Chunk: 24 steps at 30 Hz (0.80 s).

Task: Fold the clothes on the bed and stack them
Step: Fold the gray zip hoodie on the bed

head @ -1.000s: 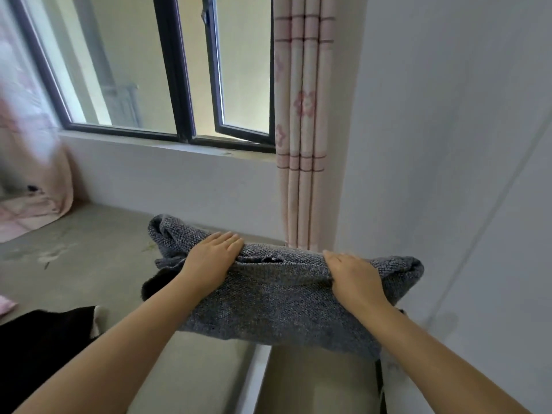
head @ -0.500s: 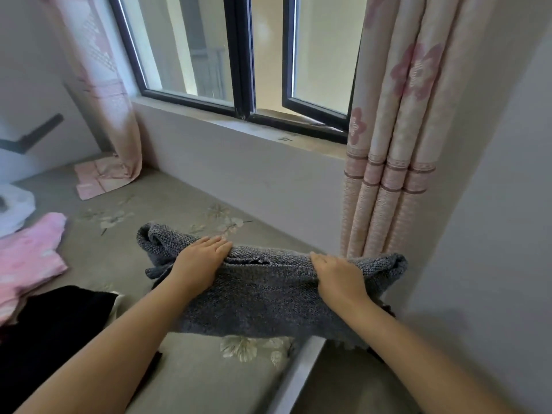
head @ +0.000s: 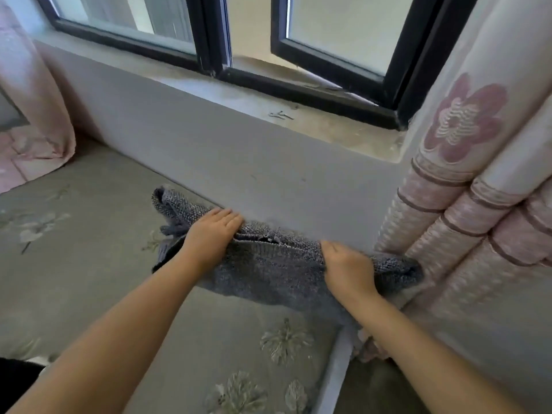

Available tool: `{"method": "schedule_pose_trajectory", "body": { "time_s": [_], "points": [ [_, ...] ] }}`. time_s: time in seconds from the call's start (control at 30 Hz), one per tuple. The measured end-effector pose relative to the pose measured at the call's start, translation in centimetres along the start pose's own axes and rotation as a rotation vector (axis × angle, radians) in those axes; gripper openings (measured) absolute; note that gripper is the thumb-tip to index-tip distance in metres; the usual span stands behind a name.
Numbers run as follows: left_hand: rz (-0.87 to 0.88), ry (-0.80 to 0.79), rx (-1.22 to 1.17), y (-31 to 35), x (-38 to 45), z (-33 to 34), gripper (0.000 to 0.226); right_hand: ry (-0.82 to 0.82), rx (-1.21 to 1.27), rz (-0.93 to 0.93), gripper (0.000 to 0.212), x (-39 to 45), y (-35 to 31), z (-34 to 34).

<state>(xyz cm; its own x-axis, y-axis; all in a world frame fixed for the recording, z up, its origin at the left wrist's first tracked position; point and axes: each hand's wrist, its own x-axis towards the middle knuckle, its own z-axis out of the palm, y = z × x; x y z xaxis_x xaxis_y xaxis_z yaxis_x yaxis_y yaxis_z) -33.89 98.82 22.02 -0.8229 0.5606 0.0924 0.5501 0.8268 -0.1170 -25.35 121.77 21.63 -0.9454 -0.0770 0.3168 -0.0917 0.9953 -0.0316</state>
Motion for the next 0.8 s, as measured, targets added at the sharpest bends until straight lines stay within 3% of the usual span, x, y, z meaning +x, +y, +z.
{"method": "schedule_pose_trajectory", "body": {
  "time_s": [0.1,0.2,0.23,0.3,0.37,0.43,0.53,0.67,0.8],
  "points": [
    [0.138,0.224,0.02,-1.1,3.5,2.2,0.042,0.09,-0.039,0.01,0.046,1.0,0.9,3.2],
    [0.151,0.21,0.035,-1.8,4.0,7.9,0.043,0.105,-0.057,-0.001,0.036,-0.9,-0.1,8.8],
    [0.126,0.15,0.008,-1.8,3.7,10.8,0.046,0.07,-0.054,0.002,0.037,-1.9,-0.7,11.2],
    [0.026,-0.146,-0.033,-1.1,2.4,16.9,0.054,-0.065,-0.074,0.017,0.03,-4.4,-2.1,16.8],
    [-0.047,-0.409,-0.031,0.2,0.6,22.6,0.059,-0.288,-0.096,0.054,0.051,-7.0,-3.7,21.7],
    [-0.037,-0.498,-0.064,2.0,-0.9,27.2,0.063,-0.427,-0.111,0.107,0.069,-8.9,-5.0,25.0],
    [-0.018,-0.383,-0.114,2.6,-2.1,30.1,0.066,-0.455,-0.103,0.156,0.075,-10.3,-5.5,27.5],
    [0.051,-0.298,-0.182,1.3,-2.6,31.1,0.069,-0.319,-0.079,0.143,0.078,-11.3,-4.5,28.7],
    [0.098,-0.231,-0.198,1.3,-2.5,30.4,0.059,-0.26,-0.039,0.078,0.062,-12.2,-4.0,29.6]
  ]
}}
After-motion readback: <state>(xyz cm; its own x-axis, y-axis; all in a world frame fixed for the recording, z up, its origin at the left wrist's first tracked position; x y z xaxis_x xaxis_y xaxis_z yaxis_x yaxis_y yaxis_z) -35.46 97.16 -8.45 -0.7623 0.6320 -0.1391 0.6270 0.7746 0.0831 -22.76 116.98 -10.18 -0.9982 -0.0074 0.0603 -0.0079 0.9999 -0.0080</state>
